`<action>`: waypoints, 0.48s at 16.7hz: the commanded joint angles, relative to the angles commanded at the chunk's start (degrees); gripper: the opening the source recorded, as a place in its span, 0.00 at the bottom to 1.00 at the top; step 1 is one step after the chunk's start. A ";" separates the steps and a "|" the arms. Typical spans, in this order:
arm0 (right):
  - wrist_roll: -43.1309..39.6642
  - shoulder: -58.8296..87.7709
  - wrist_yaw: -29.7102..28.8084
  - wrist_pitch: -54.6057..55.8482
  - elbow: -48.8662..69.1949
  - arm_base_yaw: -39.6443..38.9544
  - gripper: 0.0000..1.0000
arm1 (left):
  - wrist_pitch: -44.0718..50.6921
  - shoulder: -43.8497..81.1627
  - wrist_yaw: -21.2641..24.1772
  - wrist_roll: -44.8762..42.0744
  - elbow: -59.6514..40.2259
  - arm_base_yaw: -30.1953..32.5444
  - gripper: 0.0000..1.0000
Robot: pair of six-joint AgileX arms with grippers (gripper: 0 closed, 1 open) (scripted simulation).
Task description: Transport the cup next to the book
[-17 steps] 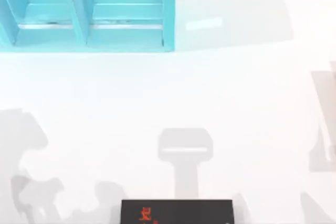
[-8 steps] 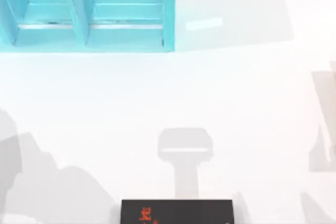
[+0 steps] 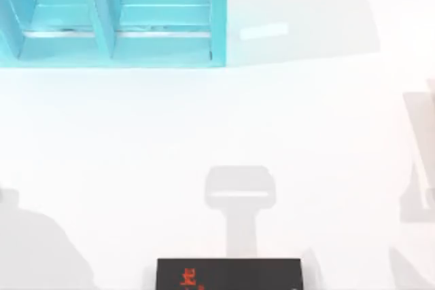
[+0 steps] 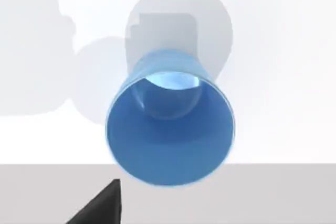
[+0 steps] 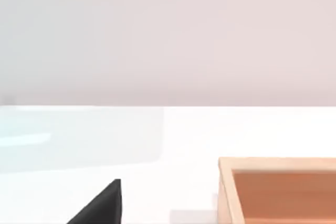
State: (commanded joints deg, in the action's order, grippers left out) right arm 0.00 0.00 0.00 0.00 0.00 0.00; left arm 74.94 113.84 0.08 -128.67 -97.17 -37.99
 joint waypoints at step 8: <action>0.00 0.00 0.00 0.00 0.00 0.00 1.00 | -0.45 0.05 0.01 -1.46 -1.30 -0.49 1.00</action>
State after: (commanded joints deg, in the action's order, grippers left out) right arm 0.00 0.00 0.00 0.00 0.00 0.00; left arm 74.49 113.90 0.09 -130.14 -98.47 -38.49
